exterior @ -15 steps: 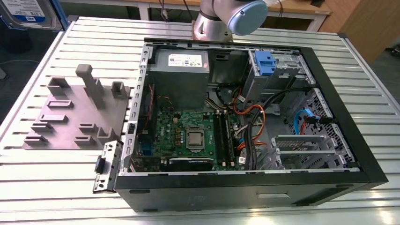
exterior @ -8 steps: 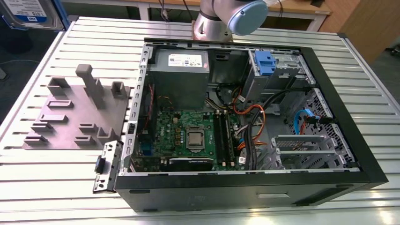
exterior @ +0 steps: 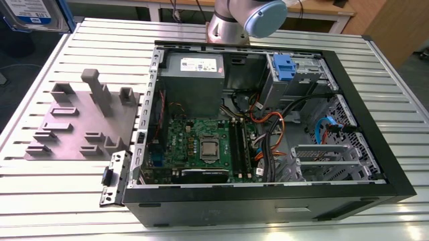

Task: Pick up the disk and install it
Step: 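Pick up the disk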

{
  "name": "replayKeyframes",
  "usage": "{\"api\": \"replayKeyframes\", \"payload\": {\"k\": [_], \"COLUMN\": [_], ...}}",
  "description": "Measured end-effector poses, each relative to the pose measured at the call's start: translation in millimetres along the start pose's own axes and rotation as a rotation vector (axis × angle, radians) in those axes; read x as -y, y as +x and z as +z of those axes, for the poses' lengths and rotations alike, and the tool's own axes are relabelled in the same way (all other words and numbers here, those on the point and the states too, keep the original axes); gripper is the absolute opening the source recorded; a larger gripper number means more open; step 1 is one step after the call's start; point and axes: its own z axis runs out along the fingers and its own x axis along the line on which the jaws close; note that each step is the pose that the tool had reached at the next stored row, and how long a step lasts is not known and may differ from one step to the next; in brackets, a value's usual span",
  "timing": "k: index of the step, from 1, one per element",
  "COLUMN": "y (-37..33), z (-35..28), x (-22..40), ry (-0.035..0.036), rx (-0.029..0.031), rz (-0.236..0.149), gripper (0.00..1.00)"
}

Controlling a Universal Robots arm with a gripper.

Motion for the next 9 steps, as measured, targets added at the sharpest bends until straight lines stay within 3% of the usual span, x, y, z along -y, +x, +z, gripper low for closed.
{"api": "replayKeyframes", "payload": {"k": [9], "y": [4.5], "z": [-0.1], "x": [0.2], "ry": [0.0000], "rx": [0.0000], "rz": [0.000], "gripper": [0.36]}}
